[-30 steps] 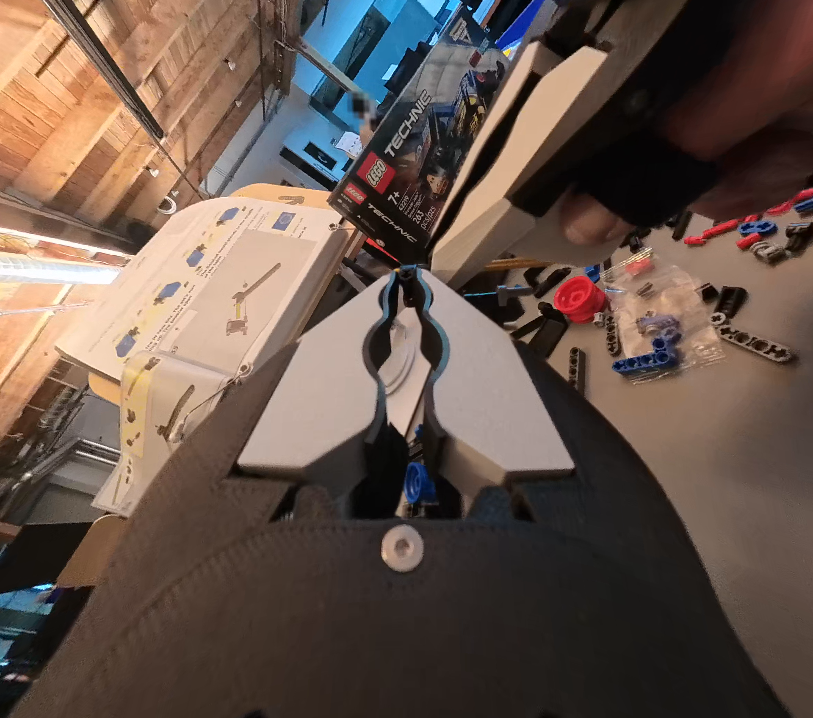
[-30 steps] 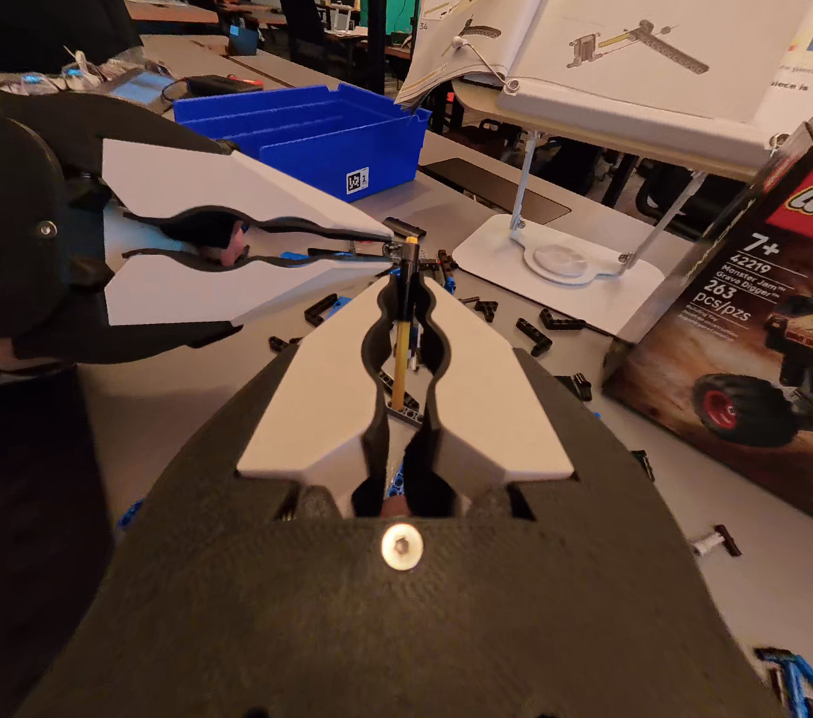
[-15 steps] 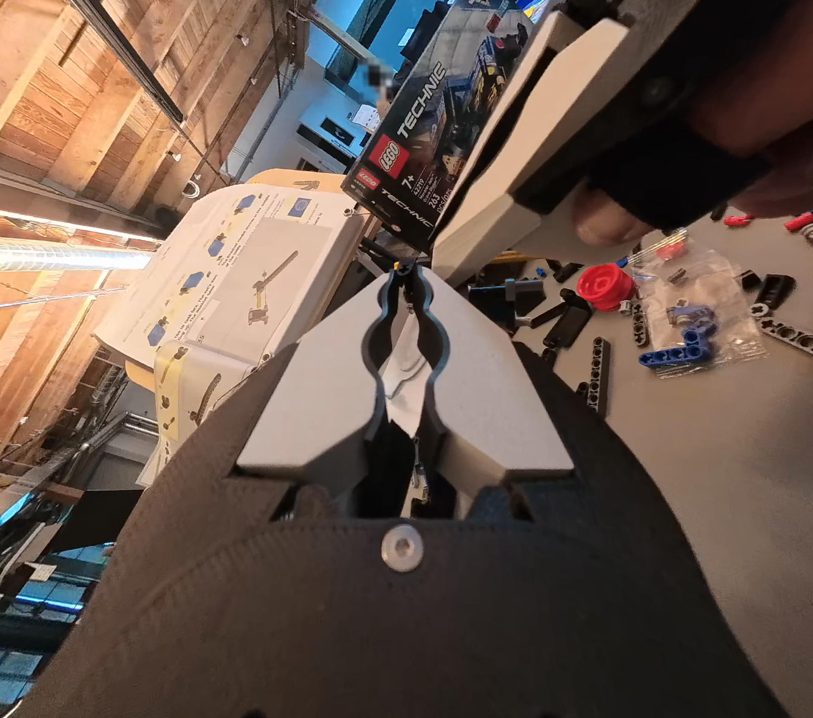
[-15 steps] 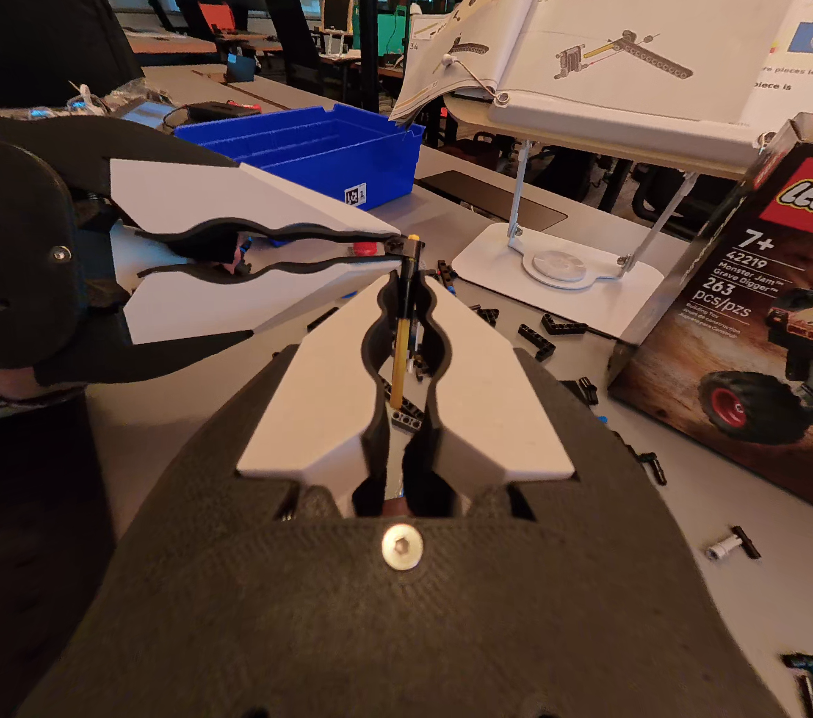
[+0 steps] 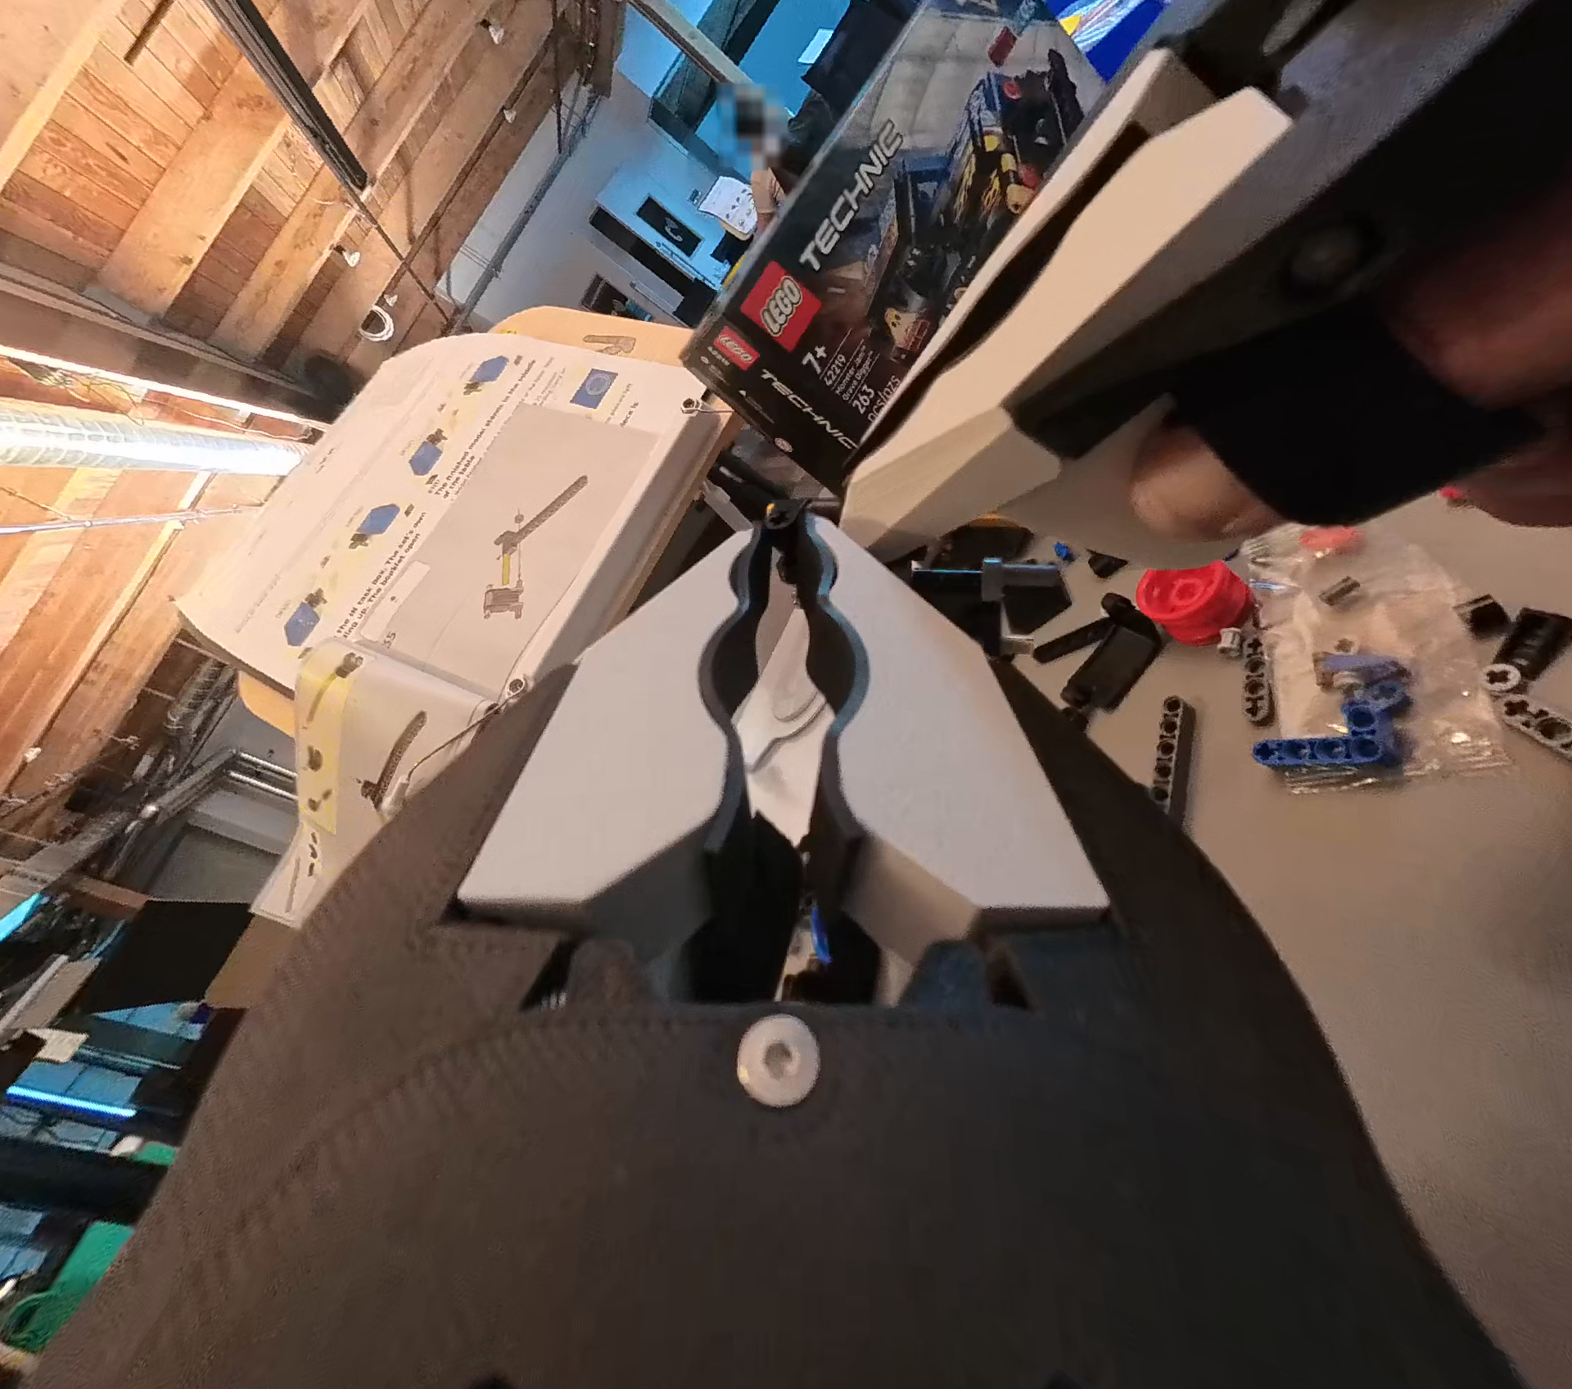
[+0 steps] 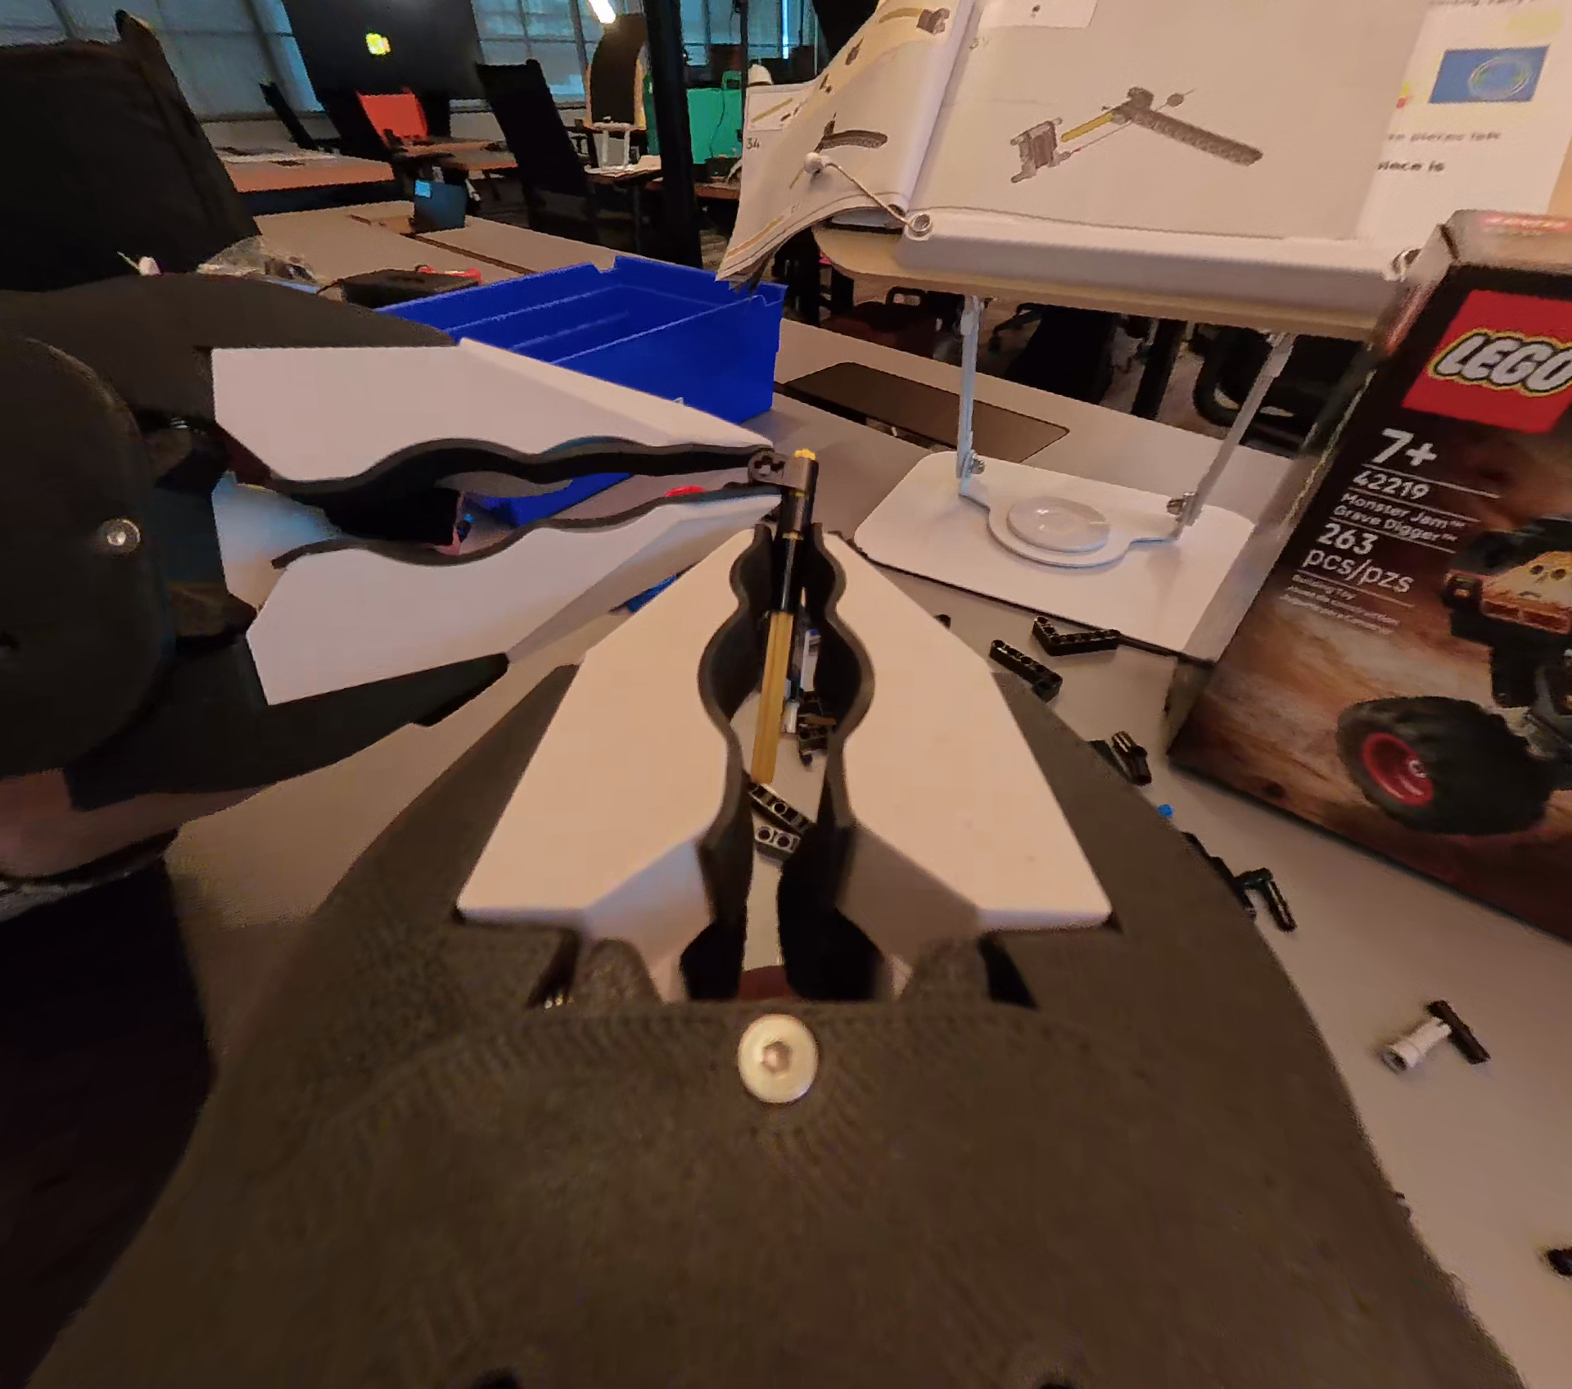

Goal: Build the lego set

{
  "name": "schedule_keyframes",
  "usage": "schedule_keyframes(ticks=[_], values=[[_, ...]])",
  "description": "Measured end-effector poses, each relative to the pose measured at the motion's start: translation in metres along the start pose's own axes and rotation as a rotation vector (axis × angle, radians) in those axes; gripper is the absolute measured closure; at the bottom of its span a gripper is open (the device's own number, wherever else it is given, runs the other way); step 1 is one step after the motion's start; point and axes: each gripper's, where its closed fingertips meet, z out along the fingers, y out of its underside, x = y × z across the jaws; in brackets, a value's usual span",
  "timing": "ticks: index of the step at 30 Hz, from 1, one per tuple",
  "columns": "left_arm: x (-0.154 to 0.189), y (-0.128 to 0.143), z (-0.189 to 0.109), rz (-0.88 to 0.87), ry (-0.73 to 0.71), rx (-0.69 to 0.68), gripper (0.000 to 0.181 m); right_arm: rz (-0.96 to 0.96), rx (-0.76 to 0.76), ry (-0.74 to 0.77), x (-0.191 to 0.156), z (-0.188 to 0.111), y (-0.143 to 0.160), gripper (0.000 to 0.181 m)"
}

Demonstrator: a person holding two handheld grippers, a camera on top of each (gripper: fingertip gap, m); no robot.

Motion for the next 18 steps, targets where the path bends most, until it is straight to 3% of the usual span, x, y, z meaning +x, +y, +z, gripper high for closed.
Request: schedule_keyframes(ticks=[8, 18], values=[[-0.001, -0.005, 0.002, -0.034, 0.016, 0.025, 0.177, -0.063, 0.007, 0.033, 0.004, -0.004, -0.004, 0.175], [0.008, -0.004, 0.0, -0.106, 0.104, 0.08, 0.177, -0.058, 0.005, -0.029, 0.011, -0.008, -0.004, 0.174]])
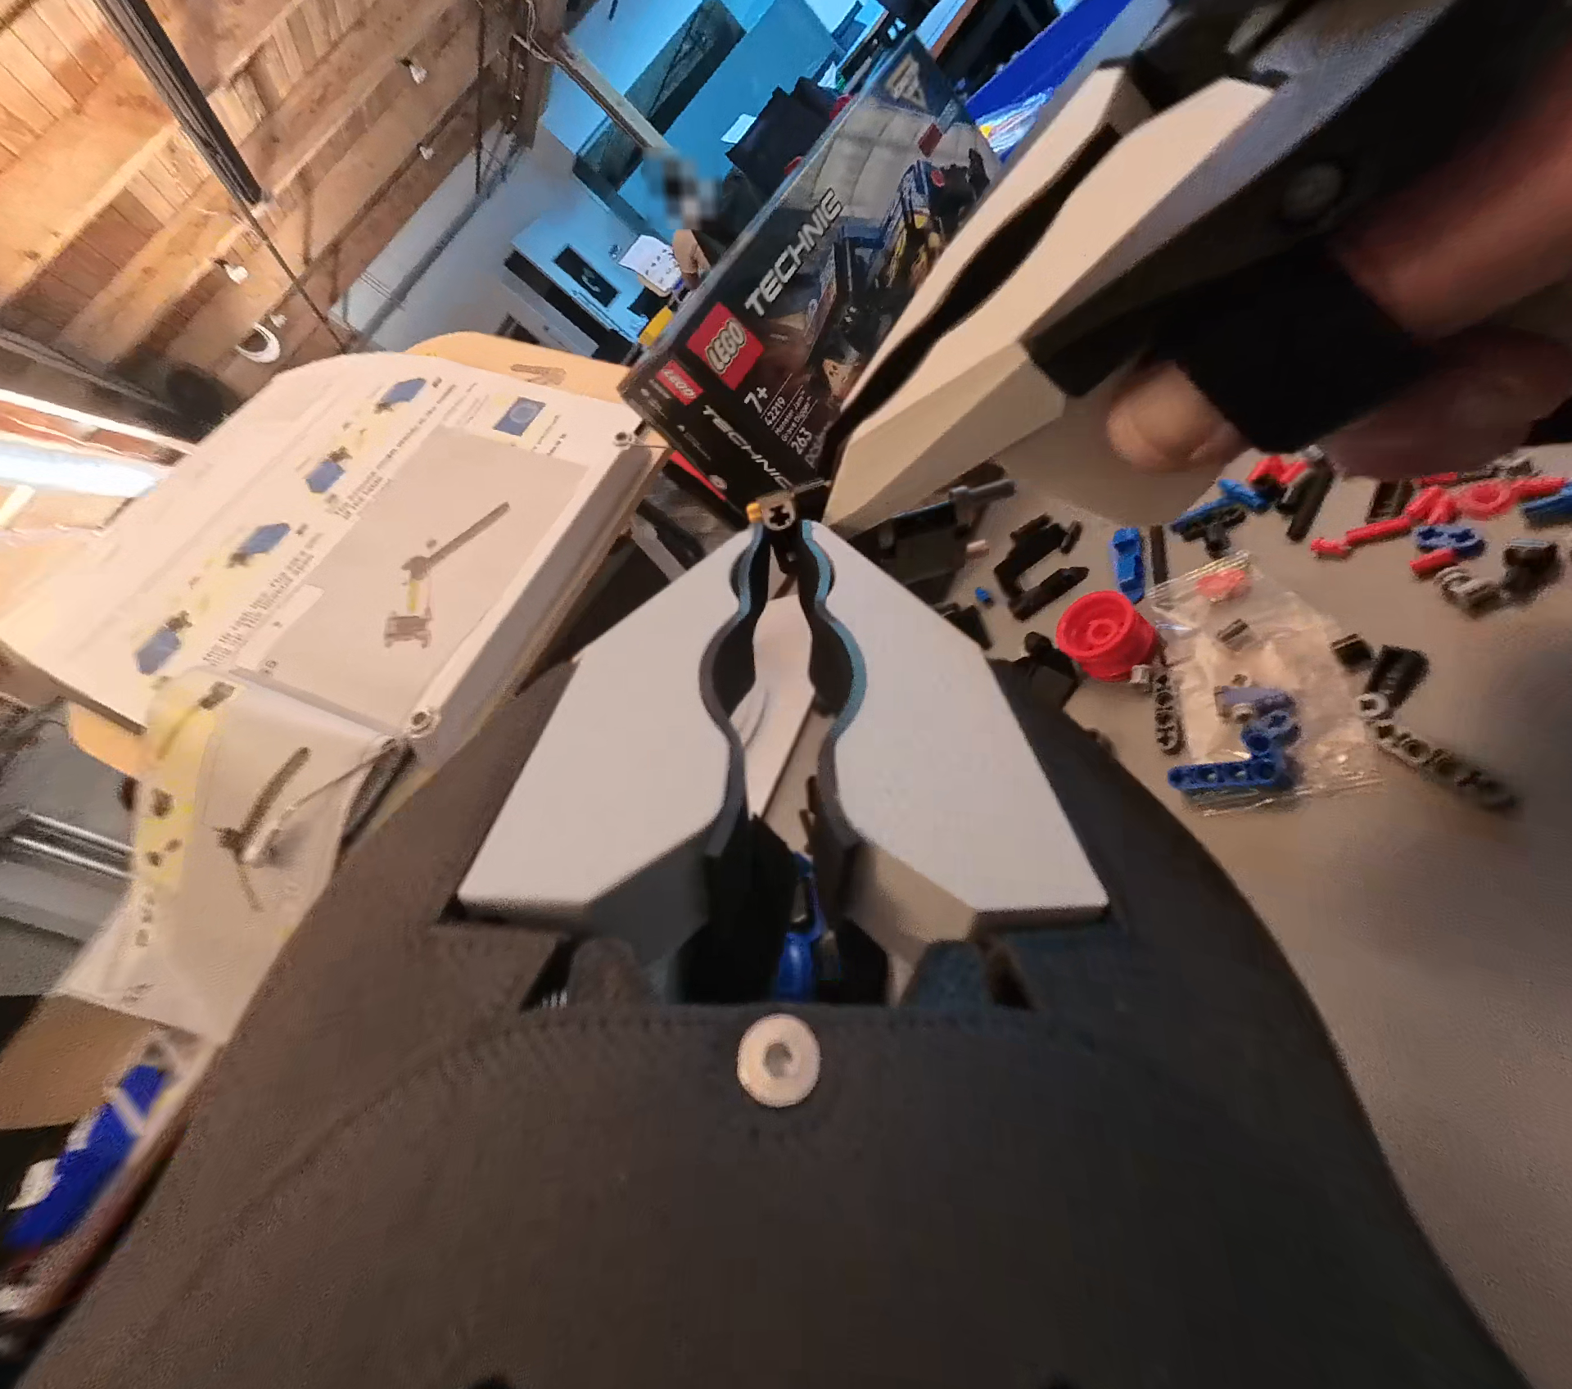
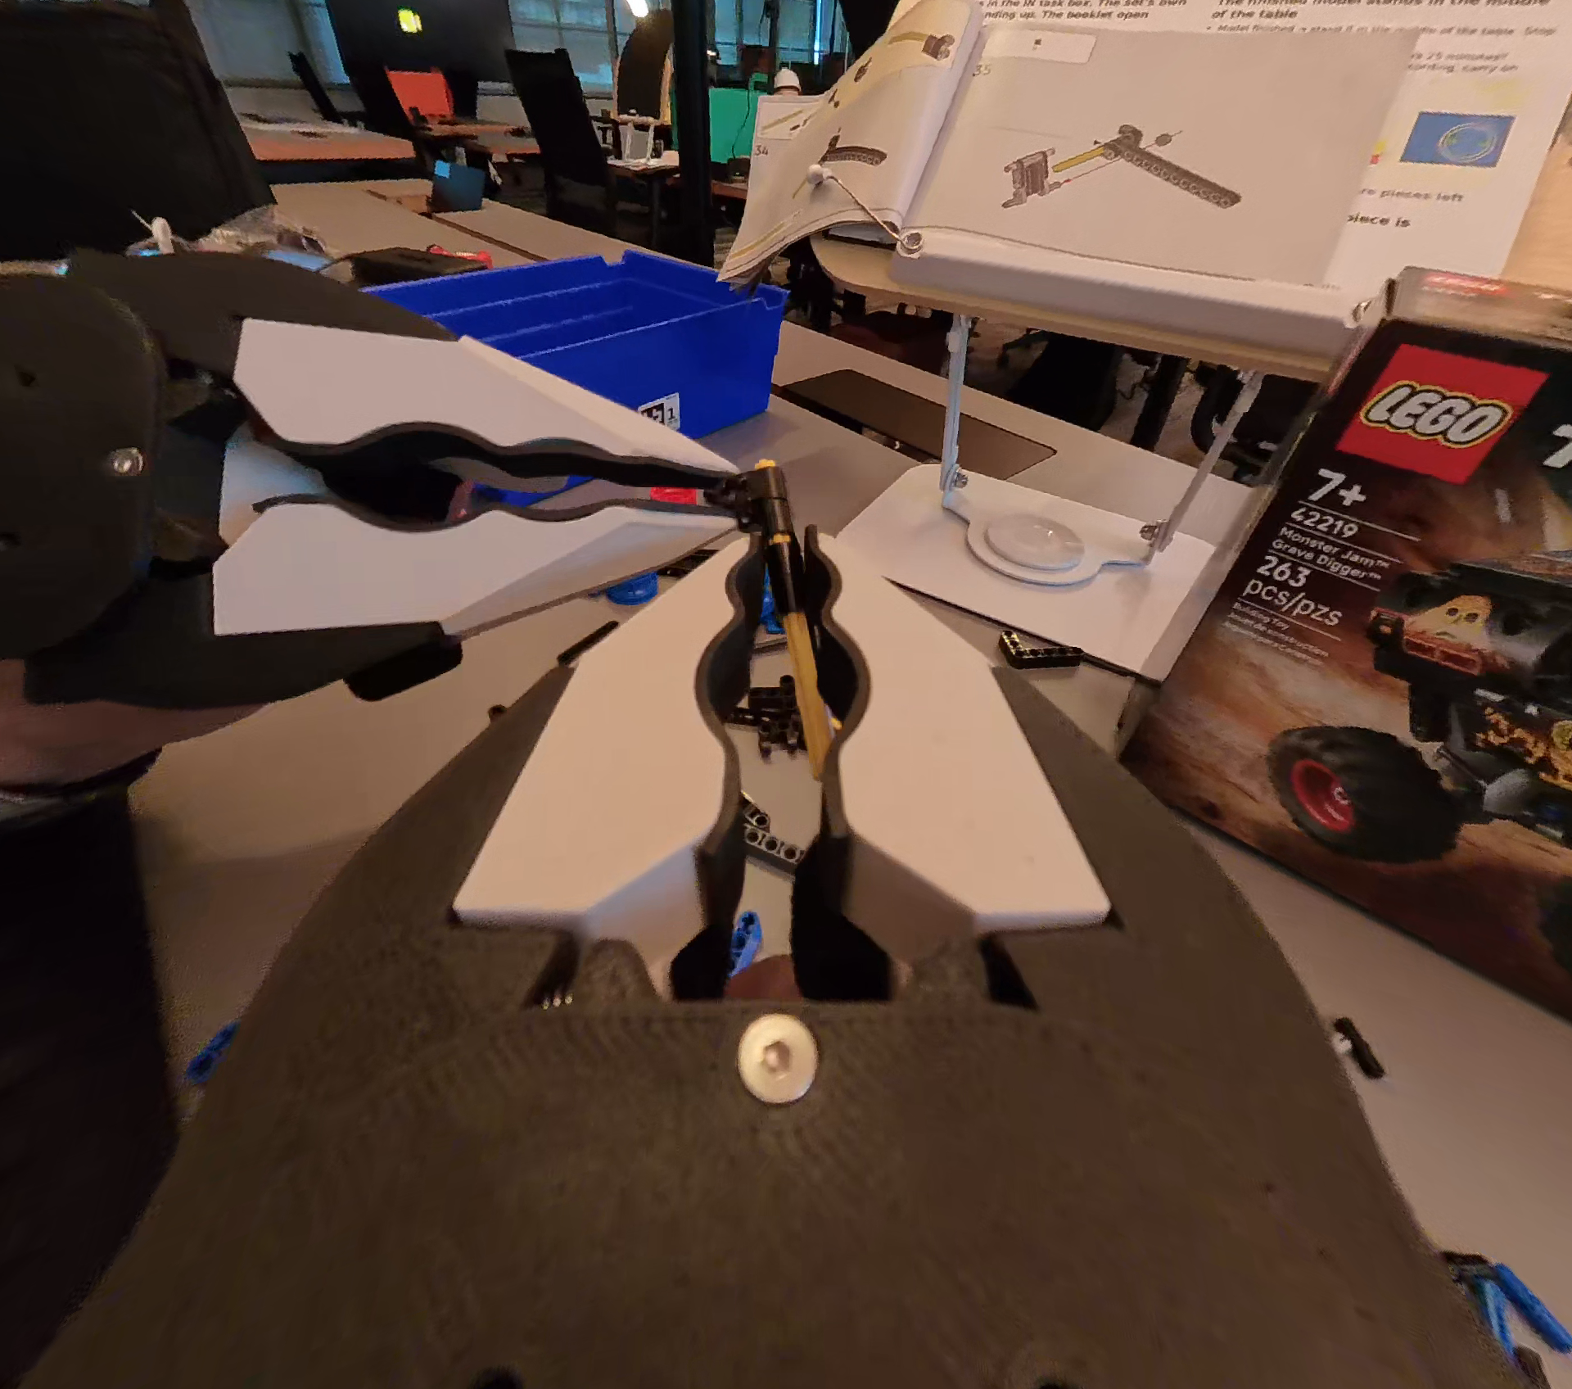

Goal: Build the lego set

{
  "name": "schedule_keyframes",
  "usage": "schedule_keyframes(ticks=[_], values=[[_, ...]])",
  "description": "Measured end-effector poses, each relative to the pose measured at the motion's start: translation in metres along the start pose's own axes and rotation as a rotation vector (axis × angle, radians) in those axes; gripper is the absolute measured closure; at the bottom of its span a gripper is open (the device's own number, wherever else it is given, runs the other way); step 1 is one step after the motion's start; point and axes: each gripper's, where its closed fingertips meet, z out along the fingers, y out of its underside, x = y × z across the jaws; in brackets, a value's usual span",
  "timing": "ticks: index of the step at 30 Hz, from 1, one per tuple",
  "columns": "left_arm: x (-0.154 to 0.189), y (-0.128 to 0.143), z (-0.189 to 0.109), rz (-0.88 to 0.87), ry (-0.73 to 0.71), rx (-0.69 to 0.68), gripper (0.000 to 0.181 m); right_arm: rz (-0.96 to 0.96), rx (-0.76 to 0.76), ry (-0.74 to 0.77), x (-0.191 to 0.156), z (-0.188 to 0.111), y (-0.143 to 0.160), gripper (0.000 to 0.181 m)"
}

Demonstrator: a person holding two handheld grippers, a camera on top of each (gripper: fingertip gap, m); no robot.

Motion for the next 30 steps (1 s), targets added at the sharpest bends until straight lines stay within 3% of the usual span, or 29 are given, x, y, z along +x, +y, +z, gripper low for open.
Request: schedule_keyframes(ticks=[3, 7, 12, 17, 24, 26, 28, 30], values=[[-0.006, 0.005, -0.001, -0.084, -0.002, 0.013, 0.177, -0.024, 0.021, -0.022, -0.003, -0.001, -0.004, 0.167], [-0.022, 0.011, -0.006, -0.371, 0.065, 0.108, 0.177, -0.047, 0.092, -0.071, -0.003, -0.012, -0.018, 0.15], [-0.038, 0.006, -0.016, -0.774, 0.223, 0.314, 0.177, 0.094, 0.163, -0.236, -0.003, -0.026, -0.031, 0.154], [-0.049, -0.003, -0.026, -0.93, 0.293, 0.436, 0.177, 0.251, 0.217, -0.383, 0.001, -0.04, -0.04, 0.154], [-0.053, -0.022, -0.036, -1.117, 0.415, 0.599, 0.177, 0.085, -0.037, -0.477, -0.046, -0.013, 0.013, 0.132], [-0.049, -0.029, -0.038, -1.141, 0.467, 0.626, 0.177, 0.028, -0.035, -0.449, -0.056, -0.004, 0.017, 0.144], [-0.04, -0.033, -0.039, -1.156, 0.538, 0.626, 0.176, -0.004, -0.007, -0.445, -0.065, -0.001, 0.014, 0.171], [-0.039, -0.035, -0.04, -1.143, 0.549, 0.632, 0.176, -0.027, 0.002, -0.429, -0.063, 0.0, 0.012, 0.179]])
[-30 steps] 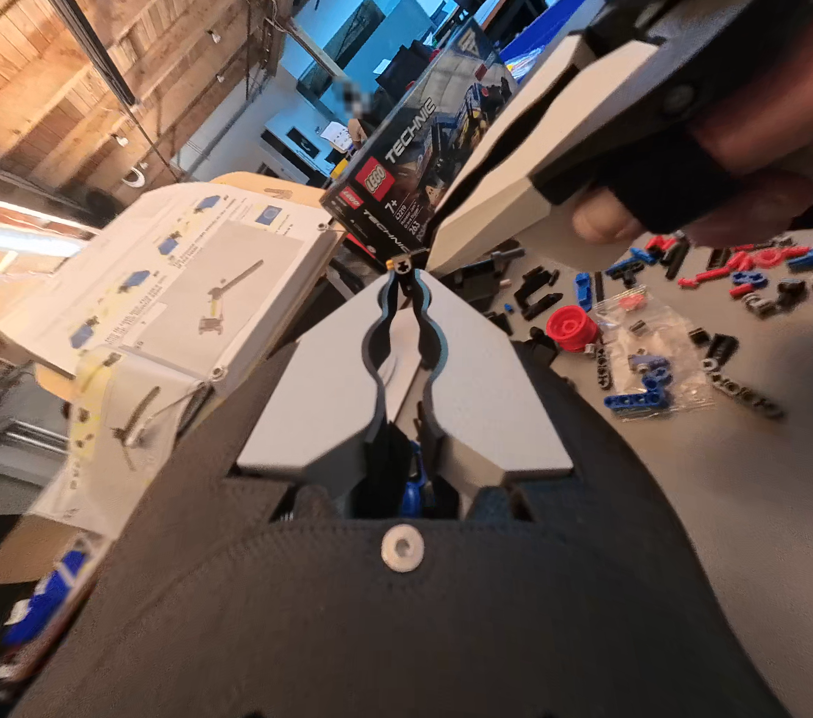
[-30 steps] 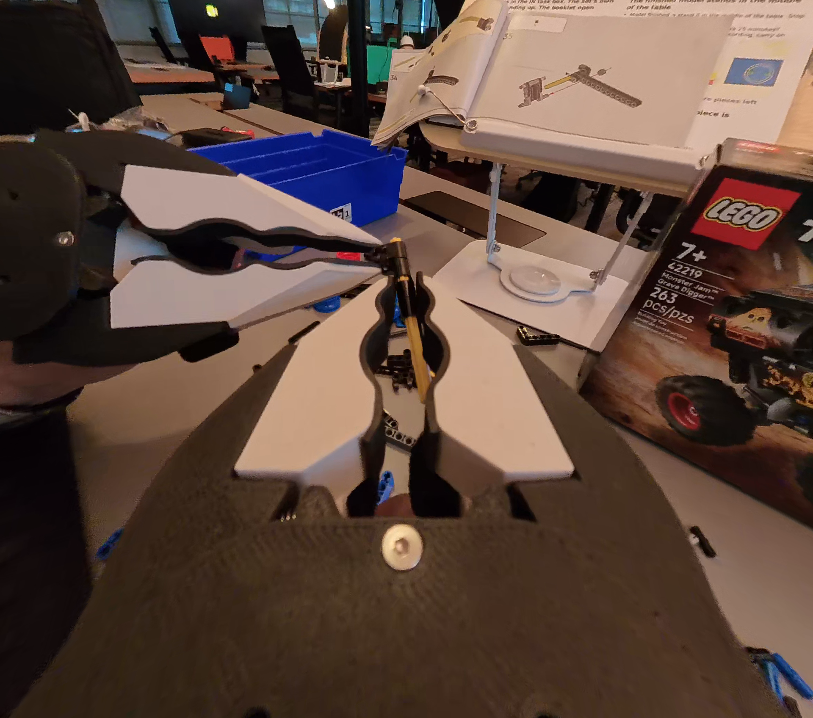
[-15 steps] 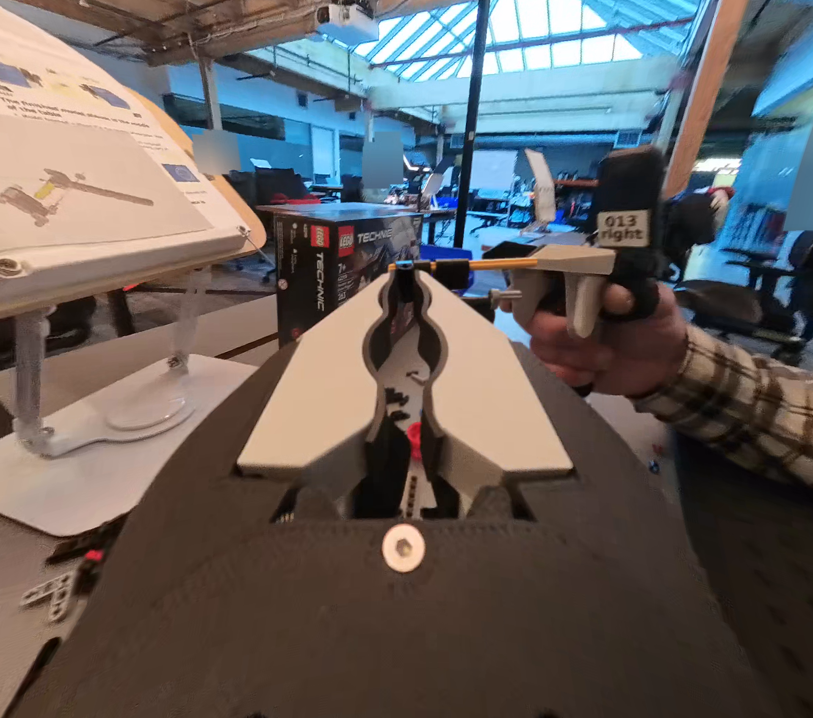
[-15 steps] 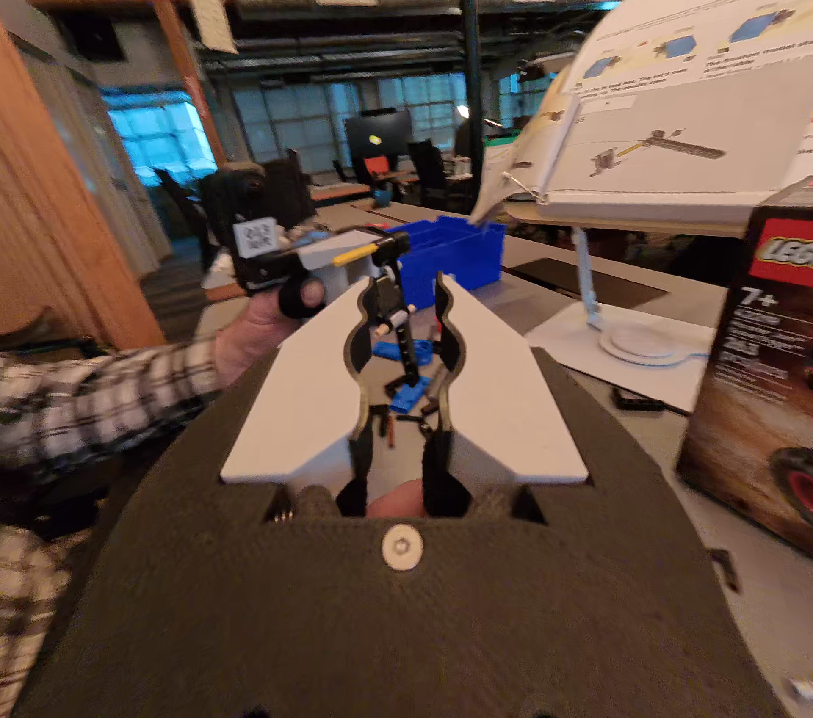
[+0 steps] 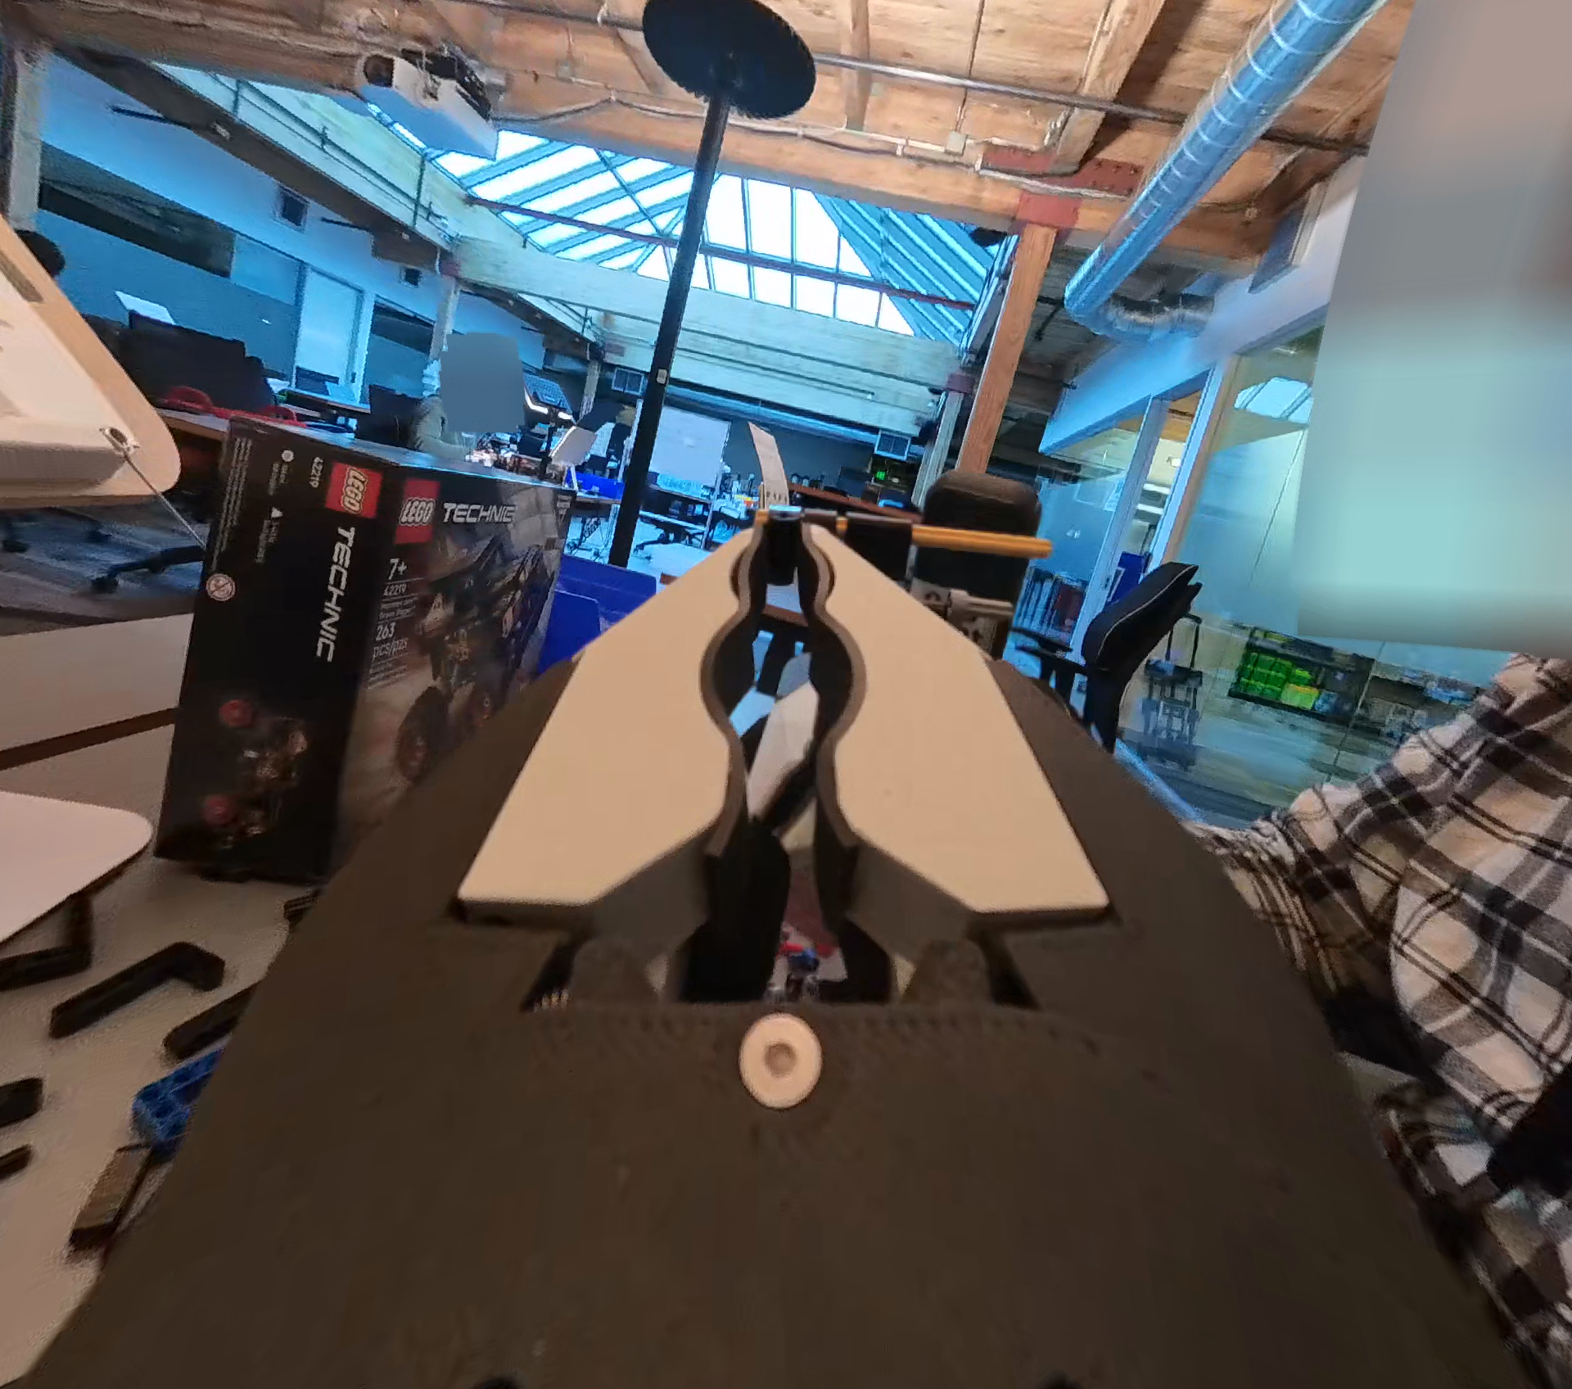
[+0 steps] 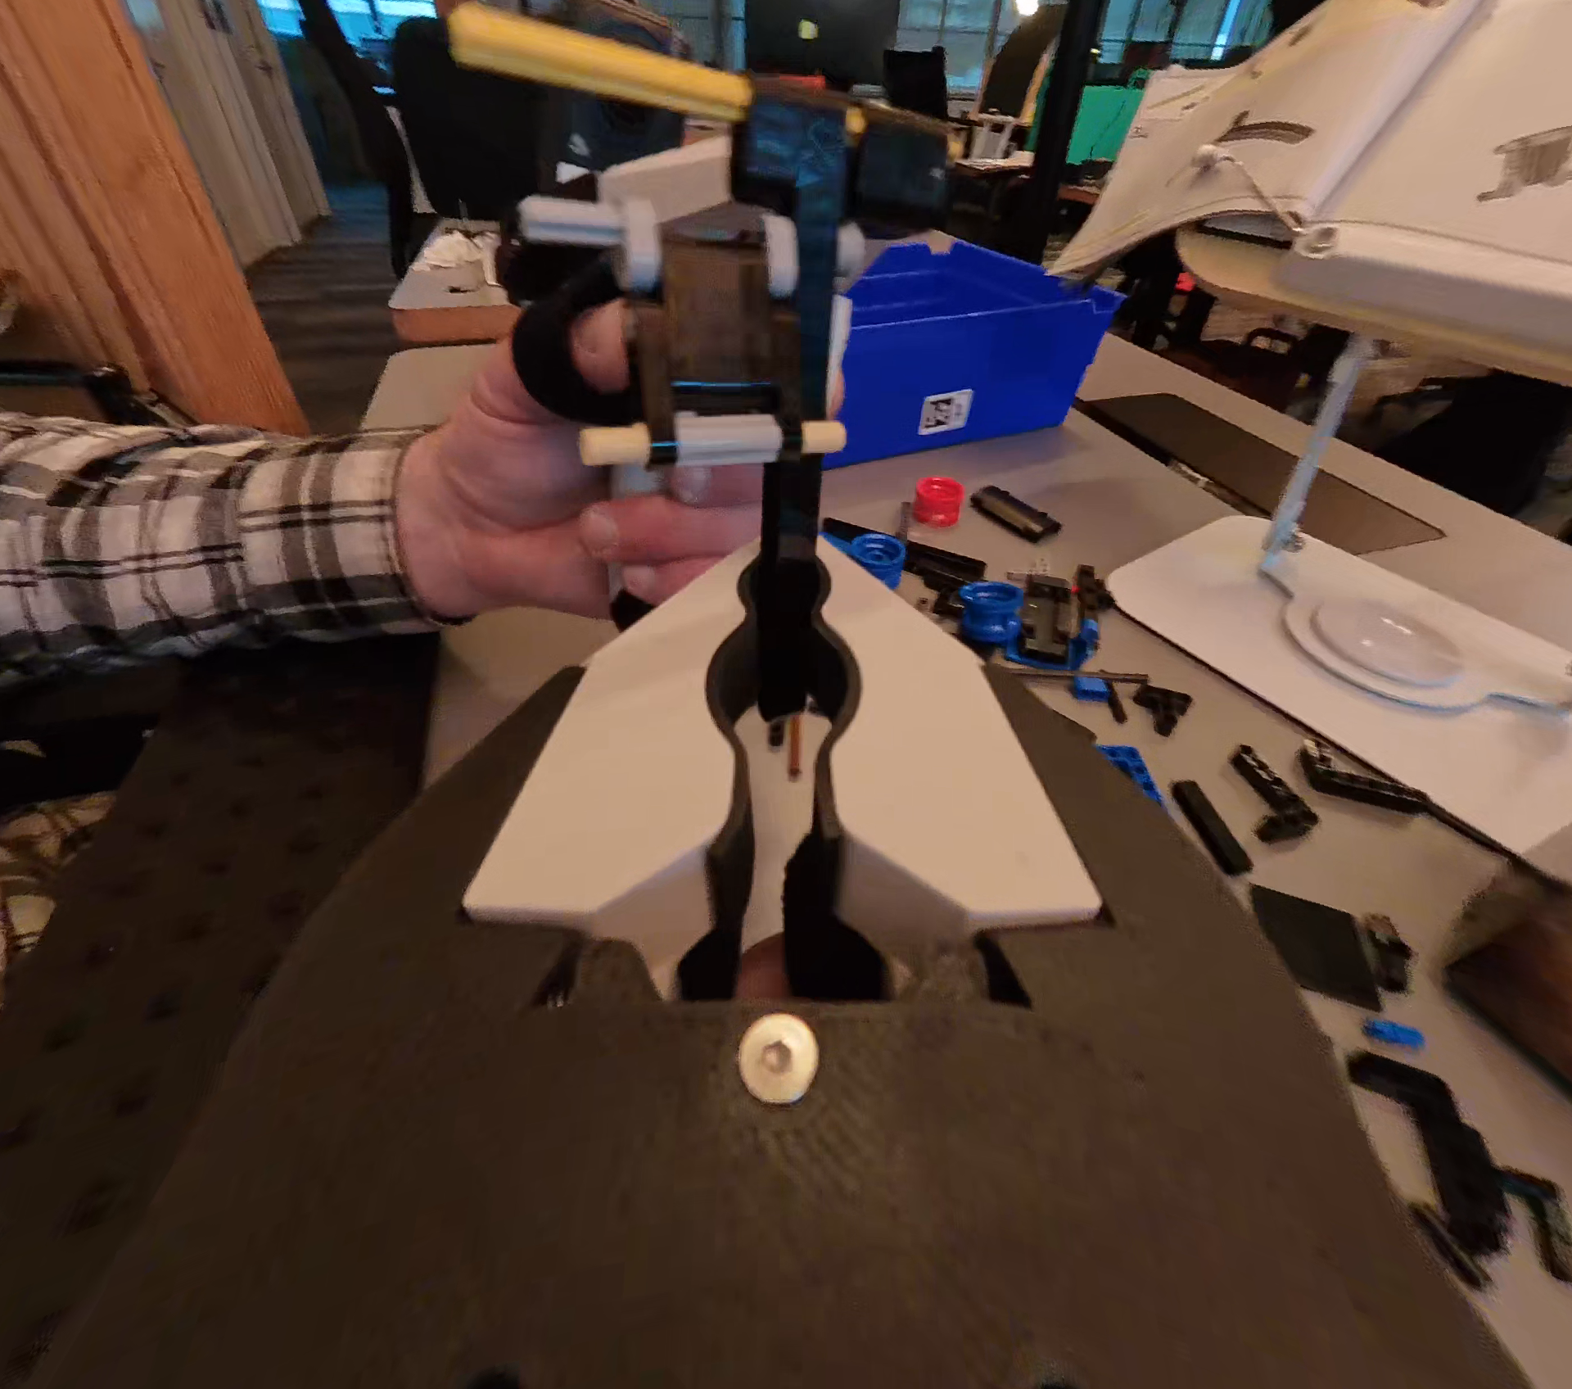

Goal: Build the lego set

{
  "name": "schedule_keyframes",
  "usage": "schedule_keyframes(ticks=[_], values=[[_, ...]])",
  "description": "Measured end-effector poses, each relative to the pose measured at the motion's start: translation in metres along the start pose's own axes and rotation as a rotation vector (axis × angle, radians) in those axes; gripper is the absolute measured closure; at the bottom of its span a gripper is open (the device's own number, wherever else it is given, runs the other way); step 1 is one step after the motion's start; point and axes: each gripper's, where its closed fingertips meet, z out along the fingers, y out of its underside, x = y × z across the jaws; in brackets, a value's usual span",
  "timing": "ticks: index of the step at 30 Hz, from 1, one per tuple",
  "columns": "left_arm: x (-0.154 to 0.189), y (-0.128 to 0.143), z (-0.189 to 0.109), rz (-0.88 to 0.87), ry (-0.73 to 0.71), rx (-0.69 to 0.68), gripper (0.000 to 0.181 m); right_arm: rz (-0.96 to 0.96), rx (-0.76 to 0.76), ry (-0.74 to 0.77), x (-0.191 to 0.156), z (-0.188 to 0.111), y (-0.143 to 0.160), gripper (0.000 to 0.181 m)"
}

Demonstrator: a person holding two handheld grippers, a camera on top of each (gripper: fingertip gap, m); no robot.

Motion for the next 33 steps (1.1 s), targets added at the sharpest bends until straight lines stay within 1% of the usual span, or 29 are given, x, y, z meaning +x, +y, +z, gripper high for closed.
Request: schedule_keyframes(ticks=[2, 3, 5, 8, 10, 14, 16, 19, 23, 26, 29, 31, 33], values=[[0.0, -0.001, -0.002, 0.04, -0.012, -0.027, 0.179, -0.051, -0.002, 0.059, 0.01, -0.008, -0.002, 0.18], [0.002, -0.003, -0.004, 0.057, -0.006, -0.04, 0.172, -0.105, -0.011, 0.103, 0.015, -0.013, -0.003, 0.18], [0.003, 0.001, -0.006, 0.127, -0.023, -0.121, 0.159, -0.192, -0.064, 0.146, 0.021, -0.02, 0.001, 0.18], [-0.001, 0.01, -0.011, 0.28, -0.079, -0.259, 0.15, -0.373, -0.186, 0.232, 0.031, -0.022, 0.015, 0.18], [-0.001, 0.015, -0.015, 0.386, -0.099, -0.346, 0.144, -0.448, -0.24, 0.245, 0.03, -0.02, 0.022, 0.181], [0.004, 0.035, -0.021, 0.476, -0.065, -0.494, 0.132, -0.543, -0.3, 0.22, 0.023, -0.016, 0.033, 0.181], [0.007, 0.042, -0.026, 0.504, -0.037, -0.55, 0.132, -0.567, -0.323, 0.207, 0.021, -0.015, 0.037, 0.181], [0.009, 0.052, -0.034, 0.523, -0.013, -0.633, 0.138, -0.608, -0.358, 0.194, 0.019, -0.015, 0.043, 0.181], [0.0, 0.066, -0.047, 0.589, -0.053, -0.802, 0.141, -0.673, -0.423, 0.207, 0.021, -0.017, 0.052, 0.18], [-0.006, 0.074, -0.058, 0.688, -0.091, -0.979, 0.143, -0.702, -0.475, 0.207, 0.021, -0.015, 0.059, 0.18], [-0.01, 0.08, -0.067, 0.738, -0.1, -1.129, 0.143, -0.721, -0.513, 0.202, 0.017, -0.012, 0.065, 0.18], [-0.012, 0.083, -0.069, 0.775, -0.103, -1.197, 0.142, -0.736, -0.538, 0.208, 0.018, -0.012, 0.068, 0.18], [-0.014, 0.082, -0.066, 0.825, -0.118, -1.224, 0.139, -0.725, -0.55, 0.217, 0.02, -0.013, 0.07, 0.18]])
